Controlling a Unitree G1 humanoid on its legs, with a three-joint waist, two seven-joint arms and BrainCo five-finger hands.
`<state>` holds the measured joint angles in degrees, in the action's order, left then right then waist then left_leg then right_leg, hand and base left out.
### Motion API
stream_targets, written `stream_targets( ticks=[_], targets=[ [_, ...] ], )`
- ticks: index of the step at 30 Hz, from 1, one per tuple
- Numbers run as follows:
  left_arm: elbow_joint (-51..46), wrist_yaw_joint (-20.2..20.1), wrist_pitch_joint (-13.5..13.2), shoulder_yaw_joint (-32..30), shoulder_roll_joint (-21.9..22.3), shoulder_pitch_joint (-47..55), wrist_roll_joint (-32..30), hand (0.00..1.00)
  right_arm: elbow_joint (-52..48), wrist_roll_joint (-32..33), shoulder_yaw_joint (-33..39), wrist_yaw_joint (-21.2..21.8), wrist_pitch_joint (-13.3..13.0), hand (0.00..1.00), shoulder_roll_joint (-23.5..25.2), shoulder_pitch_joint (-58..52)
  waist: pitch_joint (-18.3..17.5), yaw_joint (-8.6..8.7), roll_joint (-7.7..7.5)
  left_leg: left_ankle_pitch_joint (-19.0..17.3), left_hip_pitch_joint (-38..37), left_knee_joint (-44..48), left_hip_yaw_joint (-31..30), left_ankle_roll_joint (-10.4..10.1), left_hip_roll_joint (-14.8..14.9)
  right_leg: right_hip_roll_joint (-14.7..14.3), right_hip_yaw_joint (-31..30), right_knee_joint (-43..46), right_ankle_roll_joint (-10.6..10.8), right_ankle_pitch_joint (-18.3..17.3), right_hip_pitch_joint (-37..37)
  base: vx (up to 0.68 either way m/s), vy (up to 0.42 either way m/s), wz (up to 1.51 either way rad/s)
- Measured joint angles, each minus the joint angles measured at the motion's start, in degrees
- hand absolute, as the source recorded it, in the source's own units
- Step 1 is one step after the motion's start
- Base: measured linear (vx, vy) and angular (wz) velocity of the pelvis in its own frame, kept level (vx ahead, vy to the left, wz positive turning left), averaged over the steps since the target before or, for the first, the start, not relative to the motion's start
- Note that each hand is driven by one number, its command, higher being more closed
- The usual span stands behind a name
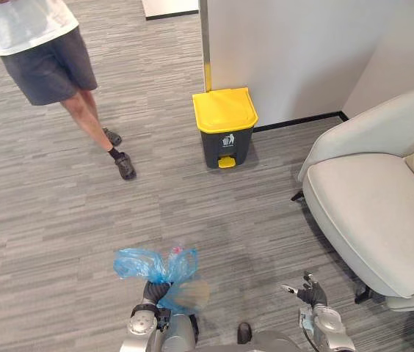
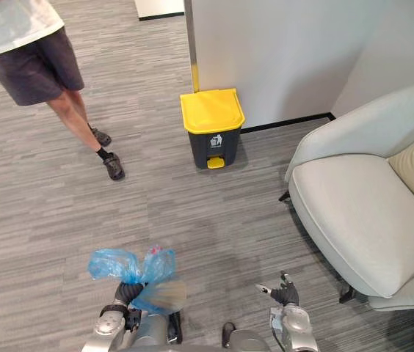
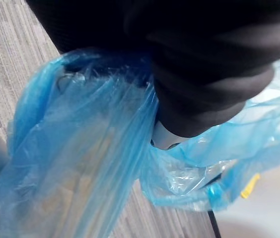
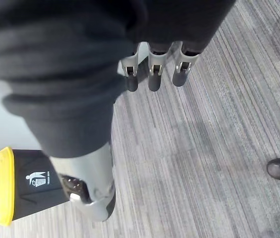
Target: Gather rubbish on tea table into small bin, then transfer packed bag to large trash can.
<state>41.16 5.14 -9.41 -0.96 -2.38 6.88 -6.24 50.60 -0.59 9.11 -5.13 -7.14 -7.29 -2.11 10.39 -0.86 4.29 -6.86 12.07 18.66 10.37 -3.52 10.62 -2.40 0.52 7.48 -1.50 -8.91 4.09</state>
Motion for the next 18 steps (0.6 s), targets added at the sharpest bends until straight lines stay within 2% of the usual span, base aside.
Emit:
stream_targets(
  ticks=[1,2,3,5,6,7,9,11,12,13,14,15,16,17,18],
  targets=[
    [0.0,0.0,0.0,0.0,-0.1,0.1,0.0,1.0,0.1,0.0,0.0,0.0,0.0,0.0,0.1,-0.3,-0.1,-0.1,-0.3,0.8,-0.4,0.4,0.1,0.9,-0.6,0.5,-0.6,0.9,0.9,-1.0,0.2,0.46,0.475,-0.24],
    [0.0,0.0,0.0,0.3,-1.1,0.3,0.1,1.0,0.2,-0.2,0.0,0.1,0.0,0.0,1.4,-1.7,-0.9,0.12,-3.33,-3.0,-1.2,1.0,1.4,2.6,-5.5,5.5,-0.7,8.3,3.9,-6.3,-2.1,0.46,0.414,-0.07],
    [0.1,0.0,0.1,0.3,-1.1,0.1,0.2,1.0,0.3,-0.4,0.0,0.2,0.1,0.0,1.5,-1.7,-1.2,-0.06,-4.24,-4.7,-2.2,1.2,2.3,3.5,-6.9,7.2,-1.0,16.5,6.3,-8.0,-5.3,0.52,0.432,-0.05],
    [0.1,0.0,0.1,1.0,-2.2,1.3,0.7,1.0,0.5,-0.6,-0.2,0.3,0.2,0.0,2.1,-1.5,-1.2,0.11,-4.17,-7.2,-5.8,1.4,3.9,4.4,-8.2,9.0,-2.2,32.5,10.8,-6.9,-11.2,0.41,0.229,-0.21],
    [0.1,0.1,0.2,1.7,-3.2,1.8,0.8,1.0,1.0,-0.6,-0.5,0.3,0.3,0.0,2.6,-1.5,-1.2,0.27,-4.16,-8.2,-8.1,1.5,4.0,5.2,-8.6,9.9,-1.6,38.4,10.9,-6.9,-12.8,0.38,0.122,-0.02],
    [0.1,0.1,0.2,1.7,-3.7,1.8,0.9,1.0,1.1,-0.7,-0.8,0.4,0.3,0.0,2.6,-1.6,-1.2,0.27,-4.14,-8.6,-9.2,1.4,4.0,5.6,-8.7,10.4,-0.3,40.3,10.1,-7.4,-13.6,0.4,0.056,0.17],
    [0.1,0.5,0.2,1.3,-4.2,0.8,1.2,1.0,2.3,-1.3,-0.8,0.4,0.3,0.0,2.2,-0.1,-1.1,0.58,-3.85,-8.9,-12.6,-1.0,3.8,5.9,-8.4,11.4,6.0,40.9,6.7,-10.0,-18.1,0.44,-0.013,0.11],
    [0.1,0.6,0.2,1.3,-4.8,0.5,1.2,1.0,2.6,-1.8,-0.9,0.4,0.3,0.0,1.9,1.6,-0.5,1.0,-2.76,-8.9,-14.7,-3.0,3.7,5.9,-7.2,10.1,9.2,36.5,5.7,-10.4,-20.8,0.38,-0.059,-0.01],
    [0.1,0.9,0.2,1.3,-5.0,0.5,1.3,1.0,2.5,-1.8,-1.0,0.4,0.2,0.0,1.6,2.3,-0.1,1.53,-2.13,-8.9,-16.3,-4.0,3.7,5.8,-6.2,8.7,10.1,31.0,5.2,-9.8,-22.5,0.37,-0.104,0.1],
    [0.3,1.1,0.2,1.3,-5.2,0.5,1.6,1.0,2.5,-1.8,-1.0,0.4,0.3,0.0,1.4,2.3,0.0,1.85,-1.93,-9.0,-17.9,-4.7,3.4,4.4,-5.5,7.4,9.9,23.5,4.2,-6.5,-23.4,0.38,-0.125,0.16],
    [0.5,1.1,0.2,1.3,-5.5,0.4,1.6,1.0,2.5,-1.8,-1.0,0.4,0.3,0.0,1.4,2.1,-0.2,1.84,-2.34,-9.1,-18.7,-4.9,3.2,3.6,-5.7,7.1,9.7,19.1,4.0,-3.7,-23.1,0.44,-0.155,0.3],
    [0.7,1.1,0.2,1.3,-6.0,0.4,1.6,1.0,2.6,-1.8,-1.0,0.4,0.3,0.0,1.2,0.9,-0.5,2.08,-3.21,-9.8,-19.8,-4.7,2.2,1.9,-6.1,7.1,9.1,14.9,1.8,6.2,-22.3,0.46,-0.141,0.23],
    [2.2,1.1,0.2,1.3,-4.7,-0.3,1.6,1.0,3.1,-1.8,-0.7,0.3,0.7,0.0,-0.1,0.6,-0.6,1.77,-0.9,-10.3,-20.4,-4.7,0.8,0.5,-4.2,5.5,10.1,16.3,0.9,5.3,-21.6,0.54,-0.194,0.18],
    [2.3,1.1,0.1,1.4,-4.5,-0.2,1.5,1.0,3.1,-1.8,-0.5,0.3,0.8,0.0,-0.5,0.6,-0.8,1.75,-1.11,-8.8,-20.3,-3.8,0.3,-1.9,-3.8,5.4,10.2,17.2,0.6,2.8,-21.5,0.42,-0.168,0.04],
    [2.3,1.1,0.1,1.4,-4.4,-0.4,1.5,1.0,3.1,-1.8,-0.4,0.3,0.8,0.0,-0.6,0.6,-0.8,1.91,-1.12,-8.3,-20.3,-2.7,-0.2,-2.6,-3.6,5.4,10.5,17.3,0.4,2.0,-21.2,0.4,-0.21,0.12]
  ],
)
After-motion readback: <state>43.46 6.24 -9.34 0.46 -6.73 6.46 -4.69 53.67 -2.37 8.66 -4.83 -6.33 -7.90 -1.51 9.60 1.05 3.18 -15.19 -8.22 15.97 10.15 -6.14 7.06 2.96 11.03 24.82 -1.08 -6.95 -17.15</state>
